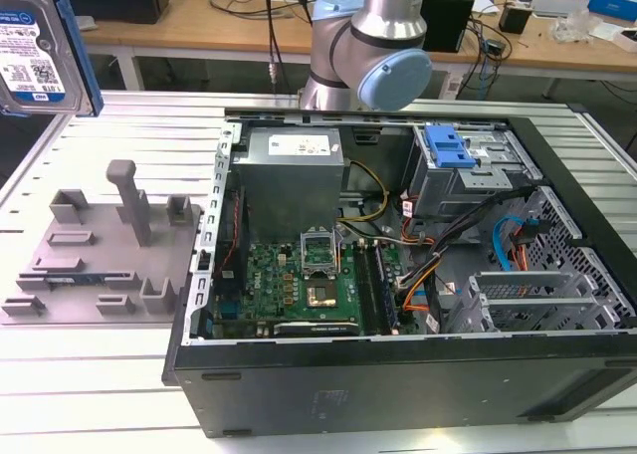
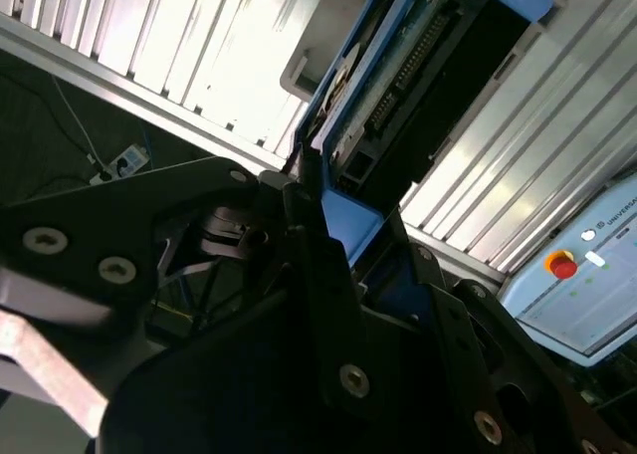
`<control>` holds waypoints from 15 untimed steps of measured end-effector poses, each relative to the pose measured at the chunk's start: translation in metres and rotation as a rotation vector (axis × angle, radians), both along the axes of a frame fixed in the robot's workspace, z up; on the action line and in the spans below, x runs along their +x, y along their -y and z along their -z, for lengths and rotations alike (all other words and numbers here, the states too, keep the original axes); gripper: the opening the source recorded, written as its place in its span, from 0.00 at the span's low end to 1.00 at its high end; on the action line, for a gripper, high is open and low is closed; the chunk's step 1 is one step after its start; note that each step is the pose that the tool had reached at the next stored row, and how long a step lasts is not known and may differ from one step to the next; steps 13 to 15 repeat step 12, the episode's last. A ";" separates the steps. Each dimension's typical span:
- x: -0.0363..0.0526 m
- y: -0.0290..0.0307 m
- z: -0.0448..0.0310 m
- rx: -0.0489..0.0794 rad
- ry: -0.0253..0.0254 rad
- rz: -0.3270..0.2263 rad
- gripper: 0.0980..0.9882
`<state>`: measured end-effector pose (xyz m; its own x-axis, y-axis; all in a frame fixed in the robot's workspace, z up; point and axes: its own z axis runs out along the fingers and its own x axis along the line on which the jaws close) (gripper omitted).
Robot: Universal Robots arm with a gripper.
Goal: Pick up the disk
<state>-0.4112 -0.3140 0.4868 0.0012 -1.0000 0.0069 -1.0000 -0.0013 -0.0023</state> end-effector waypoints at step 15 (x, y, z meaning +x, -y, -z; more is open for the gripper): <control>0.0000 0.0000 0.0000 0.000 0.0000 0.000 0.30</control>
